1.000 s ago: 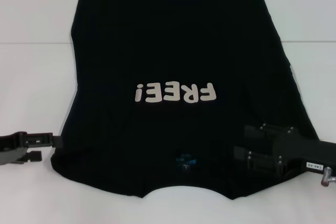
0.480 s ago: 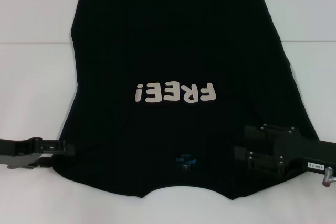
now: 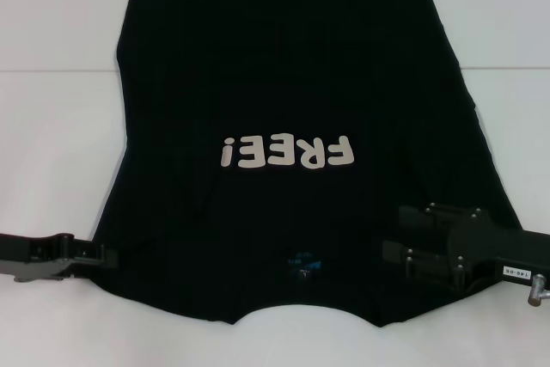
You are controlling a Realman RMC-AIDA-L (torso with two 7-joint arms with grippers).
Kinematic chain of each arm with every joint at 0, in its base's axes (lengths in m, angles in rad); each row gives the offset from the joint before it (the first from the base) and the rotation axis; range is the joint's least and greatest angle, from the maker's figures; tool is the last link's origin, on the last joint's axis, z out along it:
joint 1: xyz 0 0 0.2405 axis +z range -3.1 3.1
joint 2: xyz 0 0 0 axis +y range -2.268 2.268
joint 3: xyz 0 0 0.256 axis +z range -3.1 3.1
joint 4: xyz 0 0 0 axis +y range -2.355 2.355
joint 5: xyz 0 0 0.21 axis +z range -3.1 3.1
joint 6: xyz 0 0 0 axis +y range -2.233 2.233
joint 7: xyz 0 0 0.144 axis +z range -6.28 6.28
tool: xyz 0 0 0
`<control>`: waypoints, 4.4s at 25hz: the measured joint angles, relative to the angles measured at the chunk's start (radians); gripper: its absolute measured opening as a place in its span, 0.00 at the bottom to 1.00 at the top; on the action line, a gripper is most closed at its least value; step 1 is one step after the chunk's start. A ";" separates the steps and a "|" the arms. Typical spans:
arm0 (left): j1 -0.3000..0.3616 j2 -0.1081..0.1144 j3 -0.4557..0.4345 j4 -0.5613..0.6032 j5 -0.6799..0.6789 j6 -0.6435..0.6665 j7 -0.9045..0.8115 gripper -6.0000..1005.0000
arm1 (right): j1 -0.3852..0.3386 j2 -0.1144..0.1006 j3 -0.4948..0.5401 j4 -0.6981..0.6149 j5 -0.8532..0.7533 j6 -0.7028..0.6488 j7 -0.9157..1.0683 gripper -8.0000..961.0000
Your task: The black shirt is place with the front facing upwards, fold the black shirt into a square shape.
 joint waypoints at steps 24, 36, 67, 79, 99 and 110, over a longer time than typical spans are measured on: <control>-0.013 -0.006 -0.001 -0.001 -0.002 0.003 0.007 0.04 | 0.064 -0.186 -0.001 -0.205 -0.162 -0.044 0.889 0.71; -0.024 -0.004 -0.001 0.004 -0.004 0.020 0.008 0.04 | 0.155 -0.241 0.020 -0.210 -0.602 -0.049 1.281 0.70; -0.027 -0.007 -0.001 0.006 -0.004 0.027 0.008 0.04 | 0.203 -0.197 -0.039 -0.102 -0.610 0.102 1.266 0.71; -0.027 -0.008 -0.001 0.003 -0.004 0.027 0.008 0.04 | 0.235 -0.174 -0.054 -0.100 -0.610 0.098 1.262 0.67; -0.029 -0.004 -0.002 0.000 -0.015 0.038 0.020 0.04 | 0.265 -0.160 -0.082 -0.101 -0.610 0.103 1.247 0.49; -0.033 0.006 -0.006 -0.007 -0.039 0.082 0.038 0.04 | 0.270 -0.167 -0.085 -0.105 -0.610 0.047 1.223 0.08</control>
